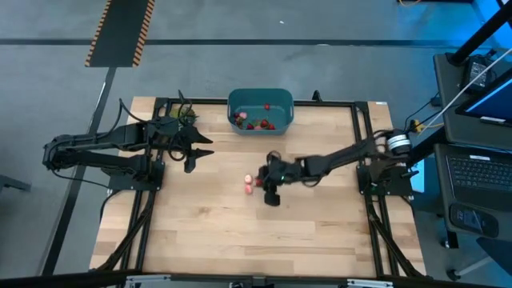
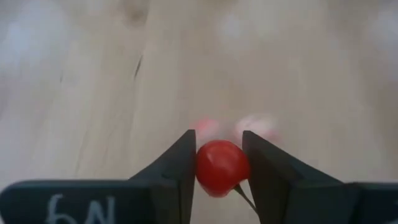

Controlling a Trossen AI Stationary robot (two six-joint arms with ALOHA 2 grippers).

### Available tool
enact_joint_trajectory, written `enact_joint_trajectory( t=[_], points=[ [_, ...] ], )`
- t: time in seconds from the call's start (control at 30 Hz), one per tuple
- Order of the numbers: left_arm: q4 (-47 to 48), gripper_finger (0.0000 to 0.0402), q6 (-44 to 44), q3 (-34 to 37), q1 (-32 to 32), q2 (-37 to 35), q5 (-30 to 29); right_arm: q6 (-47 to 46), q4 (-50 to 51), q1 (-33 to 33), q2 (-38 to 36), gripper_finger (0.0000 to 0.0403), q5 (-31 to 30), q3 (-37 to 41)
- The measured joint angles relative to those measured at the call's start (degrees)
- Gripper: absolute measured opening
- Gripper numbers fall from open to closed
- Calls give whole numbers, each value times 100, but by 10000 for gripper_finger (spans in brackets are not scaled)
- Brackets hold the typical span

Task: Pick and placing Produce into tupperware
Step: Put the cherry into the blue bin

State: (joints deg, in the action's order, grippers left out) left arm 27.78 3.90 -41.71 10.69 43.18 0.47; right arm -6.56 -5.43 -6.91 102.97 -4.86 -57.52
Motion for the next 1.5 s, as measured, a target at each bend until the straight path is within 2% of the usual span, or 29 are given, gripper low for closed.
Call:
enact_joint_trajectory(
  t=[0.27, 0.37, 0.5, 0.67, 0.83, 1.0, 1.27, 1.5],
  points=[
    [4, 174, 0, 0, -1, 5, -7, 381, -126, 716, -1197, 119, -72, -19],
    [10, 174, 0, 0, 1, 7, -7, 188, -261, 1065, -1345, 120, -102, -81],
    [0, 174, -1, 0, 1, 7, -7, -62, -70, 1530, -1218, 121, -29, -626],
    [3, 174, -2, 0, 1, 9, -23, -39, 1230, 2139, -565, 118, 2, -1881],
    [4, 174, -2, 0, 1, 9, -37, -99, 2738, 2706, 426, 119, 2, -3238],
    [5, 174, 0, 0, -1, 9, -39, -394, 3806, 3103, 1404, 120, 133, -4299],
    [3, 174, 0, 0, -1, 9, -39, -702, 4511, 3427, 2761, 121, 921, -5647],
    [5, 174, -2, 0, 1, 9, -40, -934, 5502, 3543, 3668, 121, 1214, -6947]
  ],
)
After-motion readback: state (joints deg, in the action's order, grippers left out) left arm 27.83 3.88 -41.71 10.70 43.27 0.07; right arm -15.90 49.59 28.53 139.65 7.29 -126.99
